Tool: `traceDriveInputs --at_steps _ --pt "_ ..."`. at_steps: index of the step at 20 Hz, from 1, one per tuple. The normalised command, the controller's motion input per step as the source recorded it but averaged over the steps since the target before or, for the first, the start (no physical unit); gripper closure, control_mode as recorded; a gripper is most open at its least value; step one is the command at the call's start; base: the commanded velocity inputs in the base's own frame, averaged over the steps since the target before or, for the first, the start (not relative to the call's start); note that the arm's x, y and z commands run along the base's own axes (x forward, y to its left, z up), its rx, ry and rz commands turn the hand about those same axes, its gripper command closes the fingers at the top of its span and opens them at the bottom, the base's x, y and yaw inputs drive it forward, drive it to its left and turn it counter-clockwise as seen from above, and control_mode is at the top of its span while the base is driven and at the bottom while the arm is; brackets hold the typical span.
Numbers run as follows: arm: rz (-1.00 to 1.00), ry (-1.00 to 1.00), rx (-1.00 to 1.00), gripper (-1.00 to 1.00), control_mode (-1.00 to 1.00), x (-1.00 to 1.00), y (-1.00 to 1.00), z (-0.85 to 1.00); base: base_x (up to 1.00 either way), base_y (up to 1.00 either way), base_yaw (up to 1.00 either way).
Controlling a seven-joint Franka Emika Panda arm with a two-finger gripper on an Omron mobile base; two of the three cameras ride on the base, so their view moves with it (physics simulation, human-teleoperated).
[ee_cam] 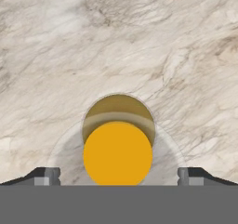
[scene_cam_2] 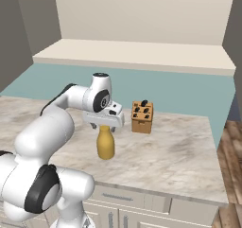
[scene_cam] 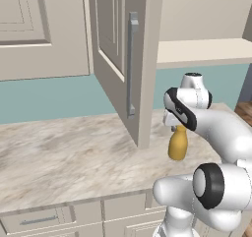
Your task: There is a tray on the dining counter. Grab the cup, mug, and pitcher and place them on the tray. The pitcher may be placed next to the tray if it cannot fit the tray.
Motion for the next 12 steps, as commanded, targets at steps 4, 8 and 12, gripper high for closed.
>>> traceDriveInputs --at_steps 4,8,12 --pt "0.00 0.00 0.00 -1.00 -1.00 0.00 0.00 0.00 0.00 0.00 0.00" --pt "0.00 0.00 0.00 -1.00 -1.00 0.00 0.00 0.00 0.00 0.00 0.00" --pt "0.00 0.00 0.00 1.00 -1.00 0.00 0.00 0.00 0.00 0.00 0.00"
